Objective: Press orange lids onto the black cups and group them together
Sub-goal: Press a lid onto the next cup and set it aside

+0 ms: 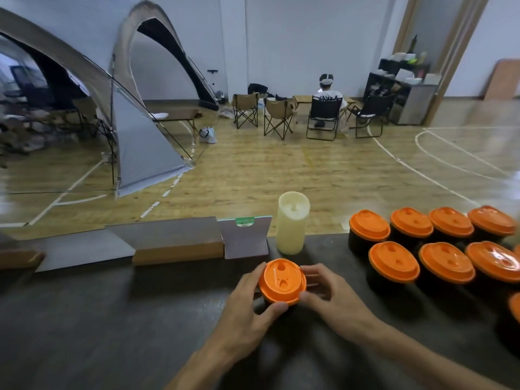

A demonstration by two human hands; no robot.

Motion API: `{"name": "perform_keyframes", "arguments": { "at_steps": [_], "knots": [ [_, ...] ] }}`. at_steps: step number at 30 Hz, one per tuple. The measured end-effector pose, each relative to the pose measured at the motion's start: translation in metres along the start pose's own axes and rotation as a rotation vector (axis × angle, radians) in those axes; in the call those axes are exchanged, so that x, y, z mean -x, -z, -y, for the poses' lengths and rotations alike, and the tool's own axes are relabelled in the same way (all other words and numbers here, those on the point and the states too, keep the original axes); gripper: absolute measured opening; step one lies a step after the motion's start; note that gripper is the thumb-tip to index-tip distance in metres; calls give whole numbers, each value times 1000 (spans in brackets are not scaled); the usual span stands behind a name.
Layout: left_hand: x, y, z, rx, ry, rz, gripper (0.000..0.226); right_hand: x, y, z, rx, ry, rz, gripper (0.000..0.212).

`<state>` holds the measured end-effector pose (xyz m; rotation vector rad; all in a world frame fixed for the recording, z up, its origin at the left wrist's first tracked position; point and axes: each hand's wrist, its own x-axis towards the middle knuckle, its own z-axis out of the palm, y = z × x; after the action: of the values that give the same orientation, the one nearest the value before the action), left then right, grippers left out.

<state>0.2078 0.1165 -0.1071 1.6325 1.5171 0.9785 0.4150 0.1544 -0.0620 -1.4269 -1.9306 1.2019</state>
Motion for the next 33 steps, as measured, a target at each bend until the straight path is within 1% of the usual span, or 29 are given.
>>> {"name": "perform_keyframes", "arguments": {
  "at_steps": [2, 4, 5, 8, 10, 13, 16, 18, 23, 27, 29, 33],
  "knots": [
    [0, 0, 1, 11, 9, 5, 76, -12, 8, 5, -37, -44, -22, 20],
    [0, 0, 1, 39, 22, 7, 79, -33, 16, 12, 13, -93, -13, 7],
    [0, 0, 0, 43, 26, 10, 81, -43, 18, 17, 41, -111, 21, 7],
    [1, 1, -2, -11, 0, -16, 83, -75, 22, 32, 168, -171, 151, 20],
    [0, 2, -3, -35, -16, -35, 84, -89, 23, 43, 256, -197, 211, 26],
    [-1, 3, -2, -52, -17, -28, 85, -95, 25, 54, 300, -194, 269, 20],
    [0, 3, -1, -63, -23, -40, 85, -89, 27, 54, 266, -159, 269, 14],
    [0, 2, 0, -68, -24, -40, 86, -82, 29, 49, 193, -172, 273, 19],
    [-2, 2, 1, -87, -19, -27, 91, -55, 29, 28, -54, -184, 274, 38],
    [-3, 1, 6, -83, -28, -23, 92, -38, 26, 17, -228, -203, 324, 63],
    [-4, 1, 7, -85, -43, -35, 92, -33, 21, 16, -244, -208, 332, 73],
    [-3, -2, 12, -73, -46, -43, 94, -29, 4, 16, -118, -169, 272, 86]
  ]
}}
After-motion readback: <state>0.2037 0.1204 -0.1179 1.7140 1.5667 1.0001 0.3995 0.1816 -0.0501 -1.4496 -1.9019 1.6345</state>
